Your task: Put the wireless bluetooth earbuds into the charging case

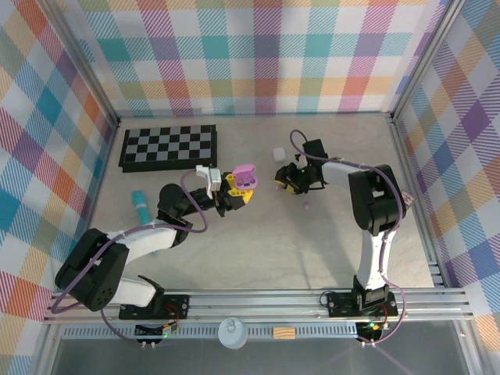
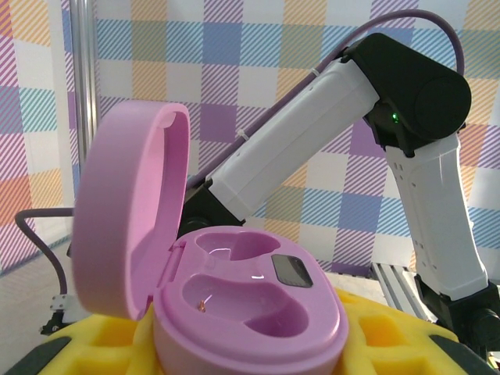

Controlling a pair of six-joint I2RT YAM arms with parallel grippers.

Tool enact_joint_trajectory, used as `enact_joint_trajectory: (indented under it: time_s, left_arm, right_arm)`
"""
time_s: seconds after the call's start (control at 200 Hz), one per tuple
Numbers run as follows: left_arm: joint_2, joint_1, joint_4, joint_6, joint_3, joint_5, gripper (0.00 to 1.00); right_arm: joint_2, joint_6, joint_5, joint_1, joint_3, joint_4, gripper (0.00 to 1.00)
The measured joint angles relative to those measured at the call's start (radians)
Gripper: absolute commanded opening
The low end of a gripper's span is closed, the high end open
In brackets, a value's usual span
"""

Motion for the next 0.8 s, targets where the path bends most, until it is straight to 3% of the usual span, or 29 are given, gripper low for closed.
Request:
enact_joint_trajectory:
  time_s: [0.31,0.8]
  left_arm:
    - [-0.010,0.001,-0.011,0.000,-0.004,0.000,0.32]
    - [-0.019,0.002,-0.019,0.000,-0.005,0.000,0.32]
  right_arm:
    - [0.019,0.012,-0.013,0.009,0.019,0.006,0.46]
    - [0.049,0.052,-0.052,0.006,0.026,0.049,0.31]
